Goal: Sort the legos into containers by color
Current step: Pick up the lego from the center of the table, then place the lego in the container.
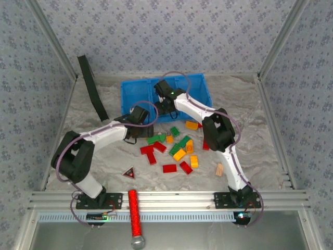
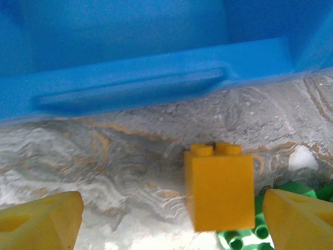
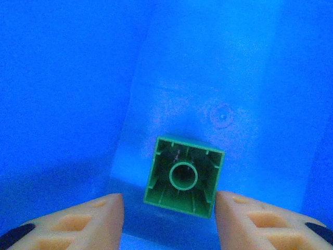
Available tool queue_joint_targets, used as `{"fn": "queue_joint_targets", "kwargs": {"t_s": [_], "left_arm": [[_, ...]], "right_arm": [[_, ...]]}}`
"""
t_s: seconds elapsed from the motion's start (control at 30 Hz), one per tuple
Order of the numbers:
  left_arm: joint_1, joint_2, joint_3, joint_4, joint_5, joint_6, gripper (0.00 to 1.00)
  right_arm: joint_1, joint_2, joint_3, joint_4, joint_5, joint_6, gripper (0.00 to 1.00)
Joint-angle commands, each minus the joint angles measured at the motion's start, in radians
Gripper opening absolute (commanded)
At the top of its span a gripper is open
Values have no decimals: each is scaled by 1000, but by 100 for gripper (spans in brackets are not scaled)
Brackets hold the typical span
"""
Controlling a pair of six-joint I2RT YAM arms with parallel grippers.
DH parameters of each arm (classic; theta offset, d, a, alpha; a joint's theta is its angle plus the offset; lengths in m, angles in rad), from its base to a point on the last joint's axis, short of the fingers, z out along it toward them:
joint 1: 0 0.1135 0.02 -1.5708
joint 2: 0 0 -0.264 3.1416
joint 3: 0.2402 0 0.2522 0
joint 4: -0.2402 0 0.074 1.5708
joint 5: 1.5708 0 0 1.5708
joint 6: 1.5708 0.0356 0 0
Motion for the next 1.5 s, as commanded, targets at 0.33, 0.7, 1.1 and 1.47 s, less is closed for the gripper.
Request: {"fn": "queue_joint_targets", "kwargs": {"t_s": [0.33, 0.7, 1.1, 1.47], "left_arm": [[-22, 176, 109, 38, -1, -30, 65], [-24, 210, 112, 30, 14, -39, 27], [-22, -18, 194, -140, -64, 34, 19], [56, -6, 368, -188, -154, 111, 19]], "right_arm": [[3, -231, -37, -86, 34, -12, 49], [-59, -673, -586, -20, 137, 104, 49], [-293, -1027, -1161, 114, -41, 205, 52], [-343, -973, -1212, 190, -127, 182, 53]]}}
